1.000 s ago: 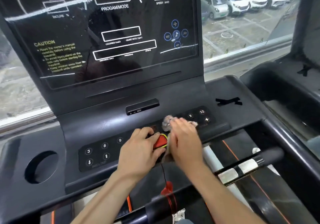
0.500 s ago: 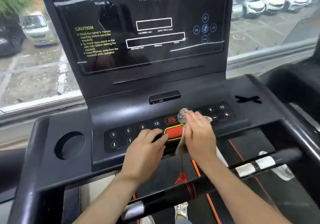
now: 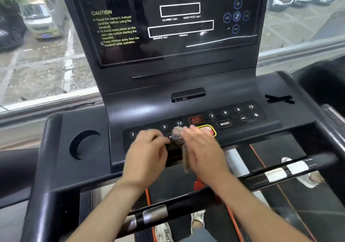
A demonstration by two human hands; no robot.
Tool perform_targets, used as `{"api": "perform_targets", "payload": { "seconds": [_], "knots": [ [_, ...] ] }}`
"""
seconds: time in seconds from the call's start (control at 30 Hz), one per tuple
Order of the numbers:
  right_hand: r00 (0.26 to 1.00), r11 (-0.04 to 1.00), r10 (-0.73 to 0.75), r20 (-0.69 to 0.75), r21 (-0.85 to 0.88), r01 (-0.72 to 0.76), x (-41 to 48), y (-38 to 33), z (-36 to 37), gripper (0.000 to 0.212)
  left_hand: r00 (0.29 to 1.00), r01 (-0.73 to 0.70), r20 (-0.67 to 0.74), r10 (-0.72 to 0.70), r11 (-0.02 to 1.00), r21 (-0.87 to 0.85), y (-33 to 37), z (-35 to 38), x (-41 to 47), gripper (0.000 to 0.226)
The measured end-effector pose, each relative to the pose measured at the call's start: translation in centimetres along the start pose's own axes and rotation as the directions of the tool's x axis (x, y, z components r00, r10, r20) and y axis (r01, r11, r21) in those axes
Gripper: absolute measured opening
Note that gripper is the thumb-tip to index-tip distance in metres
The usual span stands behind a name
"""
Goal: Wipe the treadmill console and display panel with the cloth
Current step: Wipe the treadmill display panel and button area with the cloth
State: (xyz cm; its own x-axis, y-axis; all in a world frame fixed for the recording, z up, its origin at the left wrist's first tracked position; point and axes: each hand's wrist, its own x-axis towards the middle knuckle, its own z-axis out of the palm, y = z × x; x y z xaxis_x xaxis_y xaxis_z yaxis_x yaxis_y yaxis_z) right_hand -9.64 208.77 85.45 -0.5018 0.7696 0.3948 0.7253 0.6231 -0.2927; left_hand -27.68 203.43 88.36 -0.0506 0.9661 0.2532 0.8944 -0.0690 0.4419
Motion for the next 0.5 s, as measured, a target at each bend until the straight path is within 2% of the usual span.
{"api": "perform_targets", "payload": {
  "seconds": [0.03,0.1,0.13,0.17,0.27,0.33,0.43,0.5],
  "knots": [
    [0.997,0.997,0.07,-0.013,-0.042,-0.07,0.6,1.1,-0.4,0.042,0.996,0.075,-0.042,-0.073,0.997,0.027,-1.1,-0.6,-0.1,0.018],
    [0.943,0.943,0.317,-0.102,-0.074,-0.325,2.4,2.7,-0.6,0.047,0.97,0.228,-0.102,-0.222,0.972,0.048,-3.4,-1.8,-0.8,0.023],
    [0.913,0.911,0.388,-0.127,-0.096,-0.4,3.1,2.6,-0.4,0.048,0.959,0.265,-0.113,-0.258,0.963,0.052,-4.2,-2.1,-1.2,0.027],
    [0.909,0.902,0.398,-0.123,-0.128,-0.412,3.7,1.6,0.3,0.048,0.952,0.288,-0.122,-0.279,0.956,0.058,-4.9,-2.4,-1.7,0.03],
    [0.967,0.953,0.255,-0.007,-0.166,-0.252,4.8,-3.9,2.7,0.049,0.946,0.309,-0.123,-0.301,0.95,0.054,-5.5,-2.5,-2.5,0.034],
    [0.989,0.986,0.13,0.073,-0.113,-0.122,5.4,-7.8,4.1,0.049,0.932,0.346,-0.125,-0.341,0.938,0.025,-5.4,-2.5,-2.5,0.03],
    [0.977,0.993,-0.098,0.191,-0.046,0.108,5.2,-11.2,4.8,0.05,0.899,0.416,-0.134,-0.418,0.908,-0.042,-5.7,-3.1,-2.9,0.019],
    [0.956,0.975,-0.211,0.203,-0.03,0.221,4.7,-9.8,3.5,0.045,0.882,0.436,-0.153,-0.445,0.895,-0.089,-6.1,-3.5,-3.3,0.015]
  ]
}}
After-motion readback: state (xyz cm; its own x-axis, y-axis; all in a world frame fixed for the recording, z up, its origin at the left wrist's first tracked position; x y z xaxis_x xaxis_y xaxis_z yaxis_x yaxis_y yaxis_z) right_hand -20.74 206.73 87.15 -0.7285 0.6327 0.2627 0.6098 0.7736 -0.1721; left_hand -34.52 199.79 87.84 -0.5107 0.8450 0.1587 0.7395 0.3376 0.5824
